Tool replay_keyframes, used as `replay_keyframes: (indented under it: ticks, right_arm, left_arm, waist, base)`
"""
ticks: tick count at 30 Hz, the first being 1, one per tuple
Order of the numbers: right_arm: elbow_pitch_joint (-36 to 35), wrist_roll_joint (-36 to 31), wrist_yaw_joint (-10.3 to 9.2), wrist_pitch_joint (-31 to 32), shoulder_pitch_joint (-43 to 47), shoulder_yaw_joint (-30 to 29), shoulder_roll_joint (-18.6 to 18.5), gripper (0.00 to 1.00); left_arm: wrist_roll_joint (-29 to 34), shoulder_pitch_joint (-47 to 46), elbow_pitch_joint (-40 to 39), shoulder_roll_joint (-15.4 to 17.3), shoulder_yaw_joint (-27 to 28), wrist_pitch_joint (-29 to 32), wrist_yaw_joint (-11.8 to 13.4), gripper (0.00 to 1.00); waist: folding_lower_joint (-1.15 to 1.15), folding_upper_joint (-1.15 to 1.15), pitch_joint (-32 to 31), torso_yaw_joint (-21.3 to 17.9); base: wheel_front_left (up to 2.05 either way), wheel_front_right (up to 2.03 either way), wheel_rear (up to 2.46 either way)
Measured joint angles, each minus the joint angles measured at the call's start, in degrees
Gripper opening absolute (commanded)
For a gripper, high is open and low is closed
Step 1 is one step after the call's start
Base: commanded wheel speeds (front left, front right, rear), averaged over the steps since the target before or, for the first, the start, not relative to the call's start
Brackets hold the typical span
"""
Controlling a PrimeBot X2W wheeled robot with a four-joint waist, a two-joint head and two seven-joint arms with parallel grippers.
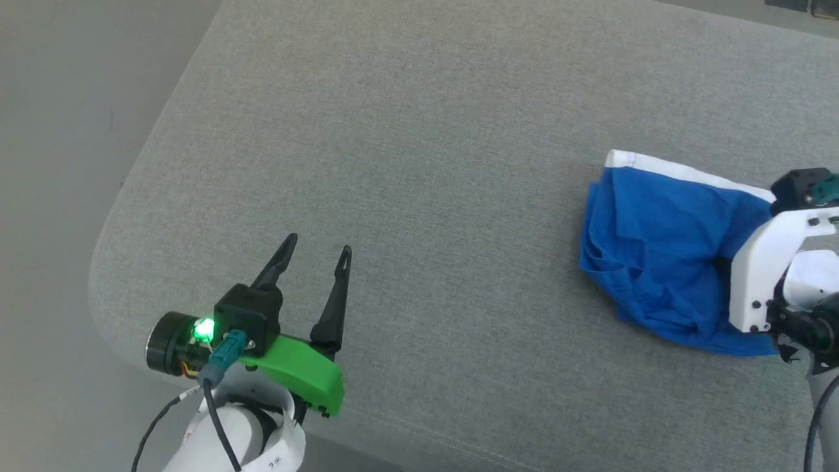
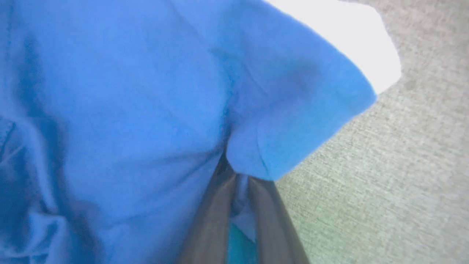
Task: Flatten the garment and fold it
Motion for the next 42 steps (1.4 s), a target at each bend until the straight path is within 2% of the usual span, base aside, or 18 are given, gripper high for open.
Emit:
replay_keyframes:
  ticks: [3, 6, 14, 19, 23, 28, 35, 42]
  right_arm:
    - [-0.9, 0.0, 0.0, -2.8, 0.0, 4.4, -2.8, 0.0]
    - [-3.1, 0.1, 0.02, -5.0, -0.1, 9.7, -7.3, 0.0]
    - [-9.3, 2.6, 0.02, -6.4, -3.5, 20.3, -24.2, 0.0]
    - [-8.8, 3.8, 0.02, -8.1, -4.0, 22.2, -33.4, 0.0]
    - [-4.7, 4.1, 0.02, -10.3, -4.0, 20.0, -38.4, 0.0]
    - [4.3, 2.8, 0.02, -15.0, -3.0, 13.5, -41.2, 0.0]
    - [17.1, 0.1, 0.03, -24.1, -2.0, 3.1, -40.6, 0.0]
    - [25.1, -4.0, 0.03, -31.8, -3.0, -1.7, -40.6, 0.0]
  left_arm:
    - [0.0, 0.0, 0.5, 0.0, -0.5, 0.1, 0.0, 1.0]
    - [0.0, 0.2, 0.7, 0.0, -0.8, 0.3, 0.0, 1.0]
    - [0.0, 1.0, -0.8, 0.2, -1.3, 1.0, 0.3, 1.0]
    - [0.1, 0.8, -2.6, 0.4, -1.4, 1.4, 0.7, 1.0]
    - [1.6, 0.0, -4.1, 1.0, -1.4, 2.1, 0.7, 1.0]
    - [2.6, -1.5, -5.9, 2.0, -1.4, 2.9, 0.7, 1.0]
    - [3.4, -2.9, -8.3, 2.9, -1.4, 3.6, 0.7, 1.0]
    - [3.6, -3.5, -10.2, 4.4, -0.3, 3.5, 1.2, 1.0]
  waist:
    - [0.0, 0.0, -0.4, -1.1]
    - [0.0, 0.0, -1.0, -2.8]
    - [0.0, 0.0, -1.9, -9.9]
    - [0.0, 0.0, -0.9, -14.7]
    - [0.0, 0.0, 1.3, -17.2]
    - [0.0, 0.0, 5.6, -19.1]
    - [0.01, 0.0, 12.3, -19.5]
    - [0.0, 0.0, 18.2, -18.5]
  base:
    - [0.0, 0.0, 0.0]
    - [0.0, 0.0, 0.0]
    - [0.0, 0.0, 0.0]
    - [0.0, 0.0, 0.0]
    - [0.0, 0.0, 0.0]
    - [0.0, 0.0, 0.0]
    - [0.0, 0.0, 0.0]
    - [0.0, 0.0, 0.0]
